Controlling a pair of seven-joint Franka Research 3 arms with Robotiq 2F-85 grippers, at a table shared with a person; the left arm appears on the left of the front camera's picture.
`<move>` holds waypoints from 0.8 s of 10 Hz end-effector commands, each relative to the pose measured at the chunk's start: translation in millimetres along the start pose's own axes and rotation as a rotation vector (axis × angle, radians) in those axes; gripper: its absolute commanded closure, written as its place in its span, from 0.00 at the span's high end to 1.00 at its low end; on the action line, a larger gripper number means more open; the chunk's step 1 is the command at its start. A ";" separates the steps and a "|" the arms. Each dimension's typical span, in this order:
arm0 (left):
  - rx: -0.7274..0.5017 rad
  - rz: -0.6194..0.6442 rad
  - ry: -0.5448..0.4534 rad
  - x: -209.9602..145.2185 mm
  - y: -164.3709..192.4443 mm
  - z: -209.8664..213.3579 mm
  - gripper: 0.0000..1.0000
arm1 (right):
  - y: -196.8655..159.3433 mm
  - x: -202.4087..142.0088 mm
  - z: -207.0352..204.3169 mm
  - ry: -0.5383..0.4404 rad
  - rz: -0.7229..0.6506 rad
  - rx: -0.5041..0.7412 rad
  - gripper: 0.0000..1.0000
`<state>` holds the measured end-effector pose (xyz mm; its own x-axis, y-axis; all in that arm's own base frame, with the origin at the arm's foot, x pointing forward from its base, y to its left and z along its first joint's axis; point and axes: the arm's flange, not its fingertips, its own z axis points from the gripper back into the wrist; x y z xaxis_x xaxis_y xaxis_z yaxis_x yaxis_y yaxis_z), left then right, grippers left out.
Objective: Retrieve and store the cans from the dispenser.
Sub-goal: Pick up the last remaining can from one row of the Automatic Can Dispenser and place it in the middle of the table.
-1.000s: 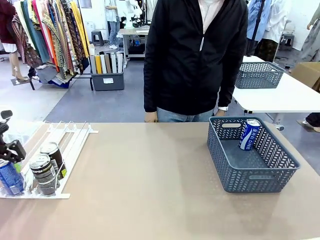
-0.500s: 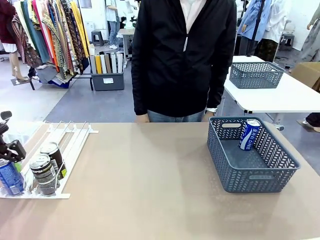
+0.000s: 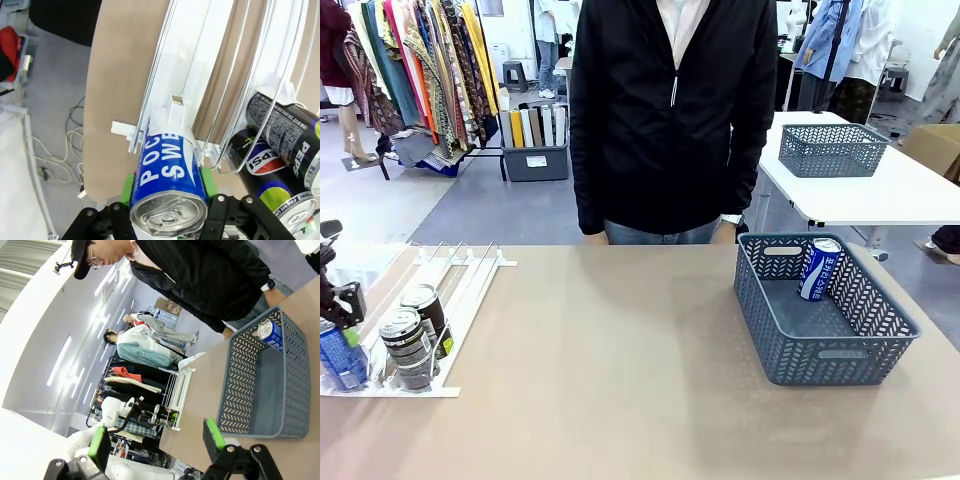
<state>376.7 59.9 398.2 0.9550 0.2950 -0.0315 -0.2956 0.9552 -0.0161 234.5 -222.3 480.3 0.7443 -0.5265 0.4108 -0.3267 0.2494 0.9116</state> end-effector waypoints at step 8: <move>-0.077 -0.105 -0.196 -32.8 -8.1 77.7 0.00 | 2.5 3.5 -2.2 -0.018 0.009 0.021 1.00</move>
<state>363.6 48.5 446.4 0.9711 0.2246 0.0812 -0.2223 0.9743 -0.0370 234.6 -222.2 480.3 0.7446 -0.5264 0.4105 -0.3264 0.2493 0.9118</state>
